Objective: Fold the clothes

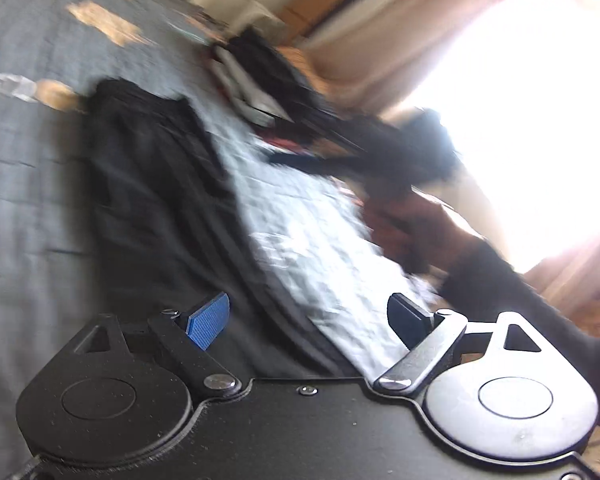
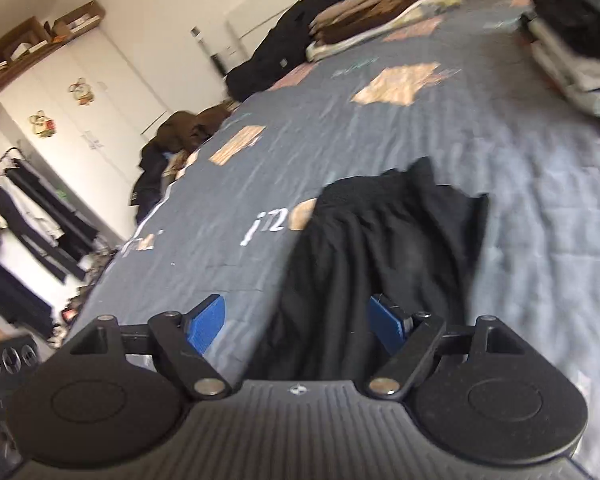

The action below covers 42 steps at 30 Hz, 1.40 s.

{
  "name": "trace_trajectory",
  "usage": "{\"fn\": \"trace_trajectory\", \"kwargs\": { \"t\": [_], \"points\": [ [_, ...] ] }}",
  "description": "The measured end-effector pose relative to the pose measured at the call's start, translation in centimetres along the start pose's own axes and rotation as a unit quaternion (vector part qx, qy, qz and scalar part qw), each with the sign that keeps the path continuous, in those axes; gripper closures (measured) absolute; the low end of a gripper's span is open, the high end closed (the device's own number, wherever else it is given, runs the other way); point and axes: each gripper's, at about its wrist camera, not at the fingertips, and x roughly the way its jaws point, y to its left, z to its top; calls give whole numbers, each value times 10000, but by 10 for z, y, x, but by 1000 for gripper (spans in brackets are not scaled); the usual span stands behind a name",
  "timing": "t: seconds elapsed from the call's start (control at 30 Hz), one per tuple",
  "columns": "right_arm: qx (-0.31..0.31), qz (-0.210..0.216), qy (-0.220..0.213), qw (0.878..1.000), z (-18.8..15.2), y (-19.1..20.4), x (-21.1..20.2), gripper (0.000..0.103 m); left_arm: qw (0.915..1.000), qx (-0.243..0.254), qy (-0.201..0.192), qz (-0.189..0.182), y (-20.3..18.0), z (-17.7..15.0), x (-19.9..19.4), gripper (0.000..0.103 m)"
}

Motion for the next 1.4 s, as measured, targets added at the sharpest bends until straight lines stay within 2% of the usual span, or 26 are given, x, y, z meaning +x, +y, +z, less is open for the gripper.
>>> {"fn": "trace_trajectory", "kwargs": {
  "t": [0.1,0.2,0.3,0.33,0.47,0.57,0.67,0.73,0.8,0.83,0.87,0.97,1.07,1.13,1.27,1.4],
  "points": [
    [245,399,232,9986,13,-13,42,24,9977,-255,237,-589,13,-16,31,18],
    [489,796,464,9945,26,-25,84,24,9896,-975,433,-968,43,-32,56,18],
    [732,1192,694,9877,39,-38,126,24,9785,-1709,794,-842,75,-53,74,18],
    [813,1171,697,9873,42,-45,137,24,9762,-1835,819,-819,82,-59,76,23],
    [1314,1081,465,9843,52,-79,170,25,9792,-1589,986,-788,69,-63,74,21],
    [1493,1192,396,9808,62,-97,187,27,9820,-1402,817,-963,58,-54,62,19],
    [1571,1257,562,9779,69,-100,193,27,9840,-1213,648,-1136,47,-46,51,19],
    [1581,1385,690,9752,73,-95,182,26,9847,-1086,535,-1251,40,-41,43,18],
    [1448,1497,750,9752,70,-85,158,26,9851,-959,421,-1366,33,-35,35,12],
    [1363,1499,754,9764,67,-79,143,24,9854,-913,281,-1411,33,-29,29,4],
    [1342,1492,714,9770,59,-75,127,24,9855,-877,88,-1449,35,-20,21,2],
    [1566,1585,77,9748,18,-69,69,24,9854,-1040,-125,-1342,57,7,18,2],
    [1913,1782,-556,9636,-36,-69,22,23,9844,-1295,-219,-1170,84,36,30,2],
    [2046,1852,-708,9585,-72,-72,2,21,9826,-1458,-193,-1134,107,58,42,2],
    [1842,1965,-226,9628,-119,-65,1,21,9829,-1620,42,-874,141,86,87,2],
    [1160,1965,538,9721,-133,-45,17,21,9822,-1762,292,-588,174,112,133,2]
  ]
}}
